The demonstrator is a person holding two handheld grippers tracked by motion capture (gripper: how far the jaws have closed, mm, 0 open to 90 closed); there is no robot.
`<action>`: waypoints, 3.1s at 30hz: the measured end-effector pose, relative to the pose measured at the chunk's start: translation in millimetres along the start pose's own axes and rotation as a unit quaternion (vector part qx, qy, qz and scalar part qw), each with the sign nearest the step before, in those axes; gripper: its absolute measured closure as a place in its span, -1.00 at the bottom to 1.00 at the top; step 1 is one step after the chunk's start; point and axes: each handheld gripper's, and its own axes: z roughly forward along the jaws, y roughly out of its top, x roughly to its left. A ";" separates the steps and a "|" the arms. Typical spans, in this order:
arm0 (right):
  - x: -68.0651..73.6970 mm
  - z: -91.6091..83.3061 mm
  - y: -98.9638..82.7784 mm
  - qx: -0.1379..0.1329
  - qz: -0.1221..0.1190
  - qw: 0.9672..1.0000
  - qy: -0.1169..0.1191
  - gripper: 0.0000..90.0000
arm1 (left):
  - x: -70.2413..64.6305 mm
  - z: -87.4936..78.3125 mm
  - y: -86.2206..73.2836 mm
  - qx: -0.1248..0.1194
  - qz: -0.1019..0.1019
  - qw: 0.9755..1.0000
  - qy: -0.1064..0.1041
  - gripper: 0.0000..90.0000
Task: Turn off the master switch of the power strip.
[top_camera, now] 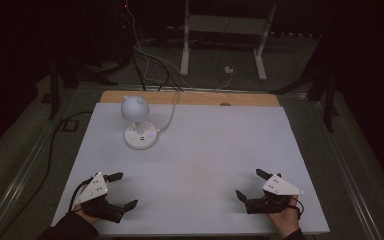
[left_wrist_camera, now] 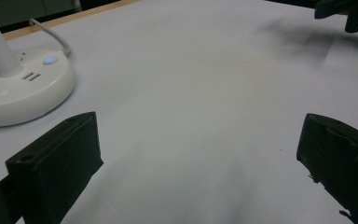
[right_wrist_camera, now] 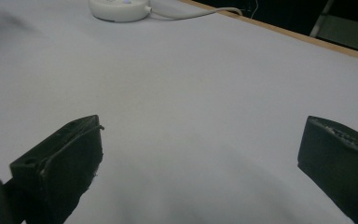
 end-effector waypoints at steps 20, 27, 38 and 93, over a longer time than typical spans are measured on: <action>-0.5 -5.4 3.3 -0.014 0.016 1.000 -0.007 -1.00 | -4.8 4.0 5.0 0.019 0.005 1.000 -0.024 -0.99; 0.4 -5.9 4.4 -0.016 0.014 1.000 -0.011 -1.00 | -9.8 5.8 13.2 0.024 0.009 0.999 -0.046 -0.99; 1.6 -8.1 4.7 -0.021 0.015 1.000 -0.018 -1.00 | -15.0 7.4 29.6 0.018 0.016 0.998 -0.066 -0.99; 2.7 -12.8 4.9 -0.030 0.020 0.999 -0.015 -1.00 | 12.3 69.2 98.3 -0.008 0.003 1.000 0.024 -0.99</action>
